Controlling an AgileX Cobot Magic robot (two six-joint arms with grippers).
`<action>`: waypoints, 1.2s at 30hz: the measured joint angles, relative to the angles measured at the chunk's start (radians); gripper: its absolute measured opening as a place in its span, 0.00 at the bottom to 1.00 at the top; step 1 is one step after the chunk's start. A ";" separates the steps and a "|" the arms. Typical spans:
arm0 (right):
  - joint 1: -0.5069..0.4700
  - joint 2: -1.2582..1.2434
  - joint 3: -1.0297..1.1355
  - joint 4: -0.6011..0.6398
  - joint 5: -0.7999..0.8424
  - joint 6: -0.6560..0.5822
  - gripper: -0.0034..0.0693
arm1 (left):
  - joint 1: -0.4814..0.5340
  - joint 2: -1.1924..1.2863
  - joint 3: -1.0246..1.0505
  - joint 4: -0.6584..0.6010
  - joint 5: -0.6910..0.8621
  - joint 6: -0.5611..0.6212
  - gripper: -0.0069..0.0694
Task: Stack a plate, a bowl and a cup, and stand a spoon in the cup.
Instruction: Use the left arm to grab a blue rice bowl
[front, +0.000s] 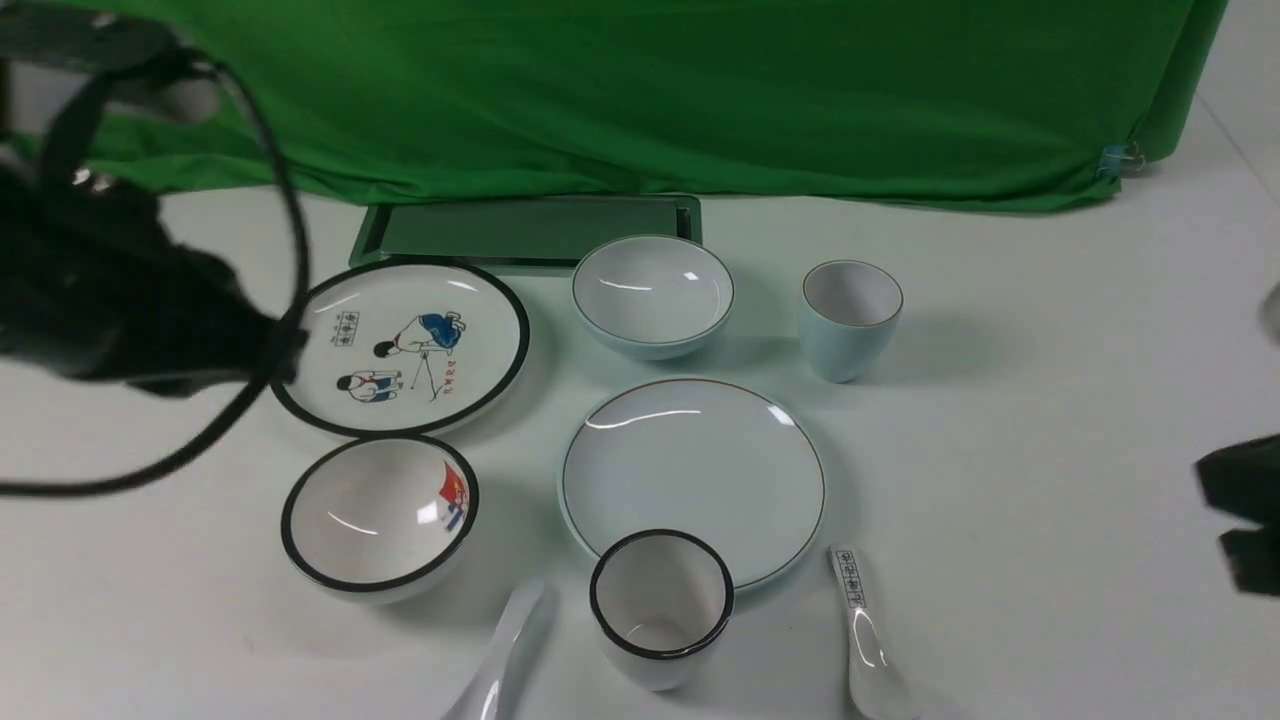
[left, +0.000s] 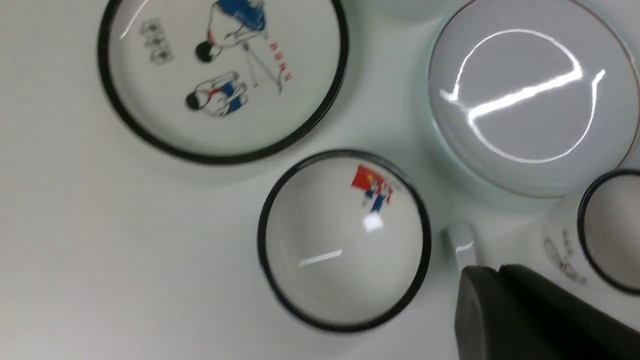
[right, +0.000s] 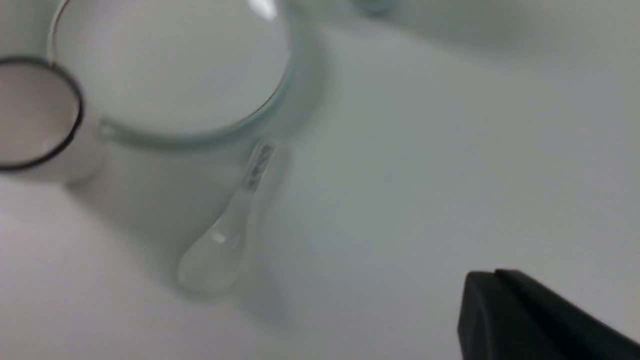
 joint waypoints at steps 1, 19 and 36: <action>0.040 0.033 0.000 0.001 0.014 0.000 0.06 | -0.015 0.056 -0.046 -0.001 -0.010 0.000 0.05; 0.197 0.162 -0.020 0.002 -0.008 -0.024 0.07 | -0.084 0.784 -0.714 0.046 0.030 -0.068 0.26; 0.197 0.162 -0.020 -0.012 -0.085 -0.025 0.10 | -0.055 1.159 -0.959 -0.045 -0.134 -0.150 0.52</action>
